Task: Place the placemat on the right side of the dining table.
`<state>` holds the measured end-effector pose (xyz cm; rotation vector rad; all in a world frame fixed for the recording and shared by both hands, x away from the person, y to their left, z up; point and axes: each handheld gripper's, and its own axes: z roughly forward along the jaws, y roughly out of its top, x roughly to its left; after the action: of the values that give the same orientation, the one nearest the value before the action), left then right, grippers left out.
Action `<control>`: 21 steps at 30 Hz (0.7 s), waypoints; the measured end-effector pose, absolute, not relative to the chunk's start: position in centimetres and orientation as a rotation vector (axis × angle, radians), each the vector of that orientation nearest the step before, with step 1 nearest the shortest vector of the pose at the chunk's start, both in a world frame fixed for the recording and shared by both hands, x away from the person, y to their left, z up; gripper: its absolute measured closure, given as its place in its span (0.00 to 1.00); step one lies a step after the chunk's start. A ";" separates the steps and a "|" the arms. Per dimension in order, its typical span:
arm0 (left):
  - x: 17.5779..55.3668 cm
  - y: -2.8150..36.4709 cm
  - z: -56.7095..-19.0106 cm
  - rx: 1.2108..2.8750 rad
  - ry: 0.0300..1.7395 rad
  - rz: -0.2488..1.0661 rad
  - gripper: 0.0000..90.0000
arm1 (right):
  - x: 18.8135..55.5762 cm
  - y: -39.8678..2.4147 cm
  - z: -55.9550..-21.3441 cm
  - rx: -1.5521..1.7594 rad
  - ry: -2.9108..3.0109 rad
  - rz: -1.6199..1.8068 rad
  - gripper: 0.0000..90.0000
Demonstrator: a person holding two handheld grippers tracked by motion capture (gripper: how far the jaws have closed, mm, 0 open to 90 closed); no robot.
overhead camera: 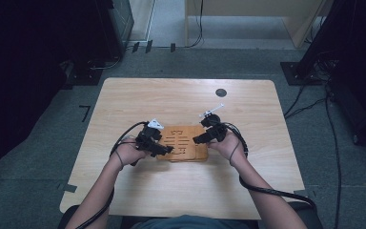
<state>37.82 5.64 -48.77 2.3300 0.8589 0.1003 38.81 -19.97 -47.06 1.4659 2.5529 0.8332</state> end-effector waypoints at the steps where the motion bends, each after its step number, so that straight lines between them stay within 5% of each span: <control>1: 37.8 5.7 -48.8 2.328 0.857 0.097 0.25 | 38.8 -19.9 -47.0 1.474 2.547 0.833 0.33; 21: 38.0 5.7 -49.4 2.316 0.882 0.068 0.22 | 39.7 -18.8 -45.3 1.588 2.549 0.823 0.49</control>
<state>37.96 5.70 -49.36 2.3161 0.8818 0.0684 39.70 -18.82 -45.32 1.5876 2.5492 0.8225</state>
